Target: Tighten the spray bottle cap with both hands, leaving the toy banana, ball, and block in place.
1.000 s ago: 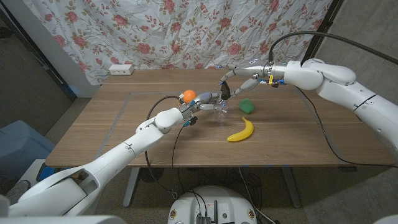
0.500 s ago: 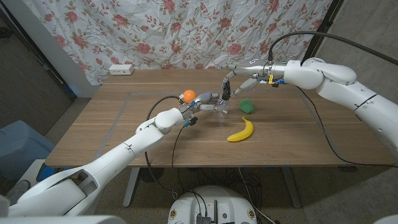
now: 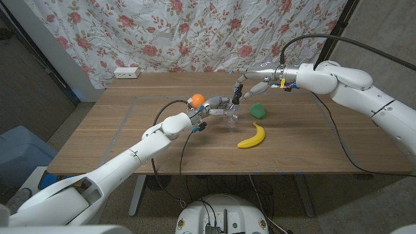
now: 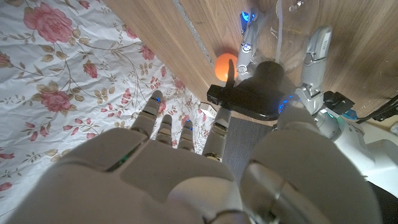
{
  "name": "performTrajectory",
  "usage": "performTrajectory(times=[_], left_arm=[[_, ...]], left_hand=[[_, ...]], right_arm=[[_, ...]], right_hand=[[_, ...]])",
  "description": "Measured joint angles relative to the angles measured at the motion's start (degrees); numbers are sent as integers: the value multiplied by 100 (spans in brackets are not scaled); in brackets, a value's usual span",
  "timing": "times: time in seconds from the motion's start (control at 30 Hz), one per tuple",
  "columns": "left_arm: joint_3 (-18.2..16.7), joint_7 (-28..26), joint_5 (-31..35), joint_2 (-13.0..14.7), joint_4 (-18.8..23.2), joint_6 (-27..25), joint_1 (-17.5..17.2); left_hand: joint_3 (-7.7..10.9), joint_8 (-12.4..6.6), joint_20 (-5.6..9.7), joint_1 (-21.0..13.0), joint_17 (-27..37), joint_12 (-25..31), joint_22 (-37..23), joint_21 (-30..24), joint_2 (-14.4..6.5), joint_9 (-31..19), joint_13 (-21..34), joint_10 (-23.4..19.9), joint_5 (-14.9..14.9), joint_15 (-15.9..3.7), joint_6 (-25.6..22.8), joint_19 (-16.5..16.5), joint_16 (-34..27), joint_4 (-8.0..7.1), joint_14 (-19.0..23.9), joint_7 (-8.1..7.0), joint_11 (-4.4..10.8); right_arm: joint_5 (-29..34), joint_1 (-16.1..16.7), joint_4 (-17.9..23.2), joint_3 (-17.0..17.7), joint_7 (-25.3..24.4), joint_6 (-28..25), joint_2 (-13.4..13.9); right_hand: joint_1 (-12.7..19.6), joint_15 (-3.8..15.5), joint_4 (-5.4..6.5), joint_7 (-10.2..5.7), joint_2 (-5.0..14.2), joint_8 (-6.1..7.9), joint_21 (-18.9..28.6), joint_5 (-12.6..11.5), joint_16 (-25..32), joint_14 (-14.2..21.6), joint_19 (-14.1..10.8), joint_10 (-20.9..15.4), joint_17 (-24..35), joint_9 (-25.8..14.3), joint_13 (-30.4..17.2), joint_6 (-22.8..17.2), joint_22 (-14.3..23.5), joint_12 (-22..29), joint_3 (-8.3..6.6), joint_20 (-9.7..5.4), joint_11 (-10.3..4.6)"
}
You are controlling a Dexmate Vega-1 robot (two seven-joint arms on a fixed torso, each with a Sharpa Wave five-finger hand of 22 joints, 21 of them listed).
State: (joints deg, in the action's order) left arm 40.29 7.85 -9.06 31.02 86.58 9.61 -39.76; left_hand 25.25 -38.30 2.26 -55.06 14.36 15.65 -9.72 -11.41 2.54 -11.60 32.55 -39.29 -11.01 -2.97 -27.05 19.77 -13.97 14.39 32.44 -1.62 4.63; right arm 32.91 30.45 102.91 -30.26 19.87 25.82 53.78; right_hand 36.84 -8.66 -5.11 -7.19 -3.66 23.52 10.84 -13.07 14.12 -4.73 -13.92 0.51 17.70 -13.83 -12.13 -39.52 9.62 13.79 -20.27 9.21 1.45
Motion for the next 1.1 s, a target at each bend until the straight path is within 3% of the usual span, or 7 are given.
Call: performTrajectory(times=[0.27, 0.53, 1.1], left_arm=[[8, 17, 0, -6, 1, -7, 6], [16, 38, -3, -23, -35, -7, 34], [32, 74, -27, -71, -131, 30, 79]], left_hand=[[0, 0, 0, 0, 3, -14, 0, 0, 0, 0, -2, 0, 0, 0, 0, 0, 0, 0, 0, 0, 0], [0, 0, 0, 0, 6, 7, 0, 0, 0, -1, -5, 0, 5, 0, 0, 0, 0, 0, 0, 0, 0], [0, 0, 0, 0, 3, 1, 0, 0, 0, 0, -2, -50, 16, 0, 0, 0, 0, 0, 0, 0, -14]], right_arm=[[268, 116, 229, 54, -129, -210, 61], [513, 242, 439, 93, -250, -462, 84], [767, 464, 759, 119, -365, -915, 57]], right_hand=[[-159, 111, 55, 20, 157, 123, 0, 45, 72, 173, -100, -261, 0, 28, 16, -340, 0, 42, 56, -19, -56], [-301, 252, 55, 39, 180, 265, 0, 89, 135, 341, -246, -539, -7, 76, 16, -749, 0, 73, 57, -40, -130], [-429, 538, 13, -71, 308, 575, 43, 133, 293, 786, -533, -1211, -37, 143, 44, -1596, 0, 167, 99, -82, -333]])
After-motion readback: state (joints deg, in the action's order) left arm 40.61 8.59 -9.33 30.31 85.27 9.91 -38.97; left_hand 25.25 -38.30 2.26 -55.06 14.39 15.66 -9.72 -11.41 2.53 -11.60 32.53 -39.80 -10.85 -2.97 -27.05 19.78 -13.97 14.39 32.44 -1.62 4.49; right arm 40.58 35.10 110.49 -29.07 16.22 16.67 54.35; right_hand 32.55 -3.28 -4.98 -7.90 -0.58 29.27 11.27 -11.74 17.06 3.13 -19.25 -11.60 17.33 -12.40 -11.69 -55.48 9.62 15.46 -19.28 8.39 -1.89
